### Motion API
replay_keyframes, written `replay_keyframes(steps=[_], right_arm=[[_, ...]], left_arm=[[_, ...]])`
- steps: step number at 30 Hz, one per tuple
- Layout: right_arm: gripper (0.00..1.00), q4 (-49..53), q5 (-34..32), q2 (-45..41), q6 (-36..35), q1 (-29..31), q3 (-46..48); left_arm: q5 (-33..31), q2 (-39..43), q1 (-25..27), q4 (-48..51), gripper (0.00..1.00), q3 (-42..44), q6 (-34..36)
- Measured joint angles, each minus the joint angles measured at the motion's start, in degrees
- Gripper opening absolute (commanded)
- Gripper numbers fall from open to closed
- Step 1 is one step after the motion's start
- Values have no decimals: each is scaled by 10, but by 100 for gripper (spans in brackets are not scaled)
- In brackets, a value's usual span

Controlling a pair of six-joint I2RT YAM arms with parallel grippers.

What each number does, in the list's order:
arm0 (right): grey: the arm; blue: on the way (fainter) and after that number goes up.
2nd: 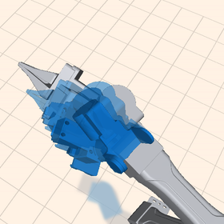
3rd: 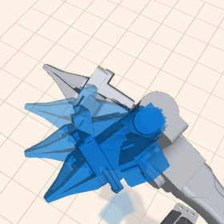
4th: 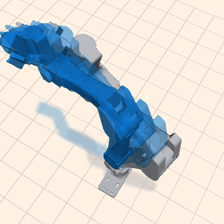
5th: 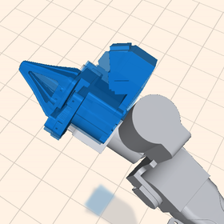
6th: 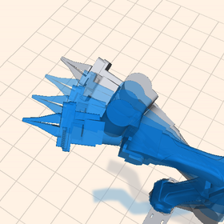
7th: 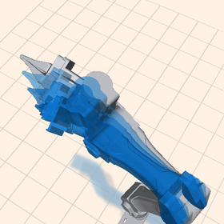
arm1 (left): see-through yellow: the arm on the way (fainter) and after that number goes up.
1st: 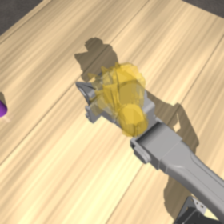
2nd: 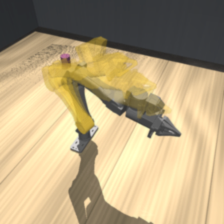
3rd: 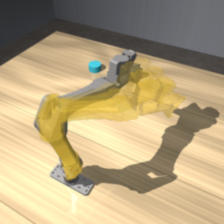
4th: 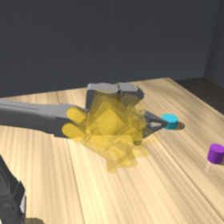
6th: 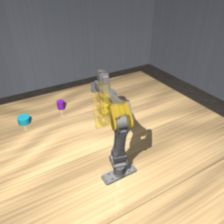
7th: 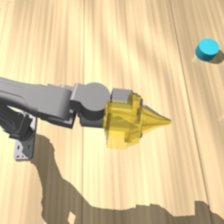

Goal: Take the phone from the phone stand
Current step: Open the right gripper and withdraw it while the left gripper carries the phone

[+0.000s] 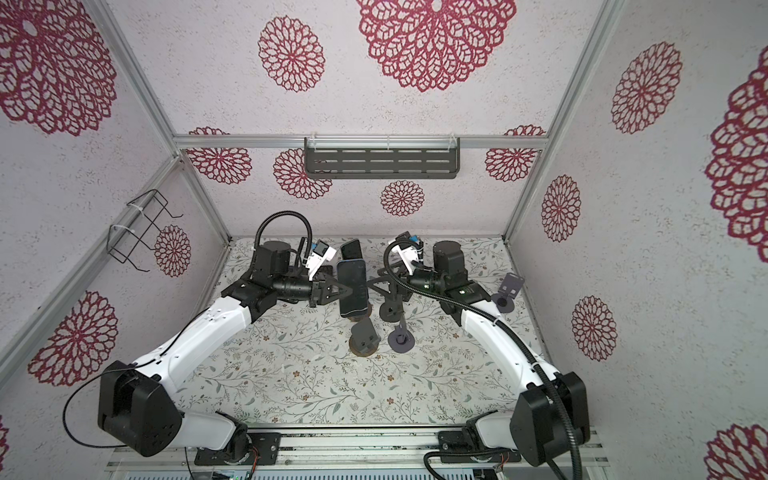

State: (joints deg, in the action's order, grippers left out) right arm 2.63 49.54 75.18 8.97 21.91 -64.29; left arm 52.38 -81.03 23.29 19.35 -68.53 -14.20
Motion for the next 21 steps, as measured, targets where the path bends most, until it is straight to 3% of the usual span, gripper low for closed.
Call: replay_keyframes(steps=[5, 13, 17, 21], right_arm=[[71, 53, -67, -48, -30, -1, 0], [71, 114, -170, -111, -55, -5, 1], [71, 140, -213, -121, -59, -8, 2], [71, 159, -242, -124, -60, -11, 4]], left_arm=[[-40, 53, -28, 124, 0, -7, 33], [-104, 144, -128, 261, 0, 11, 25], [-125, 116, -134, 283, 0, 32, 3], [-129, 27, -134, 287, 0, 42, -14]])
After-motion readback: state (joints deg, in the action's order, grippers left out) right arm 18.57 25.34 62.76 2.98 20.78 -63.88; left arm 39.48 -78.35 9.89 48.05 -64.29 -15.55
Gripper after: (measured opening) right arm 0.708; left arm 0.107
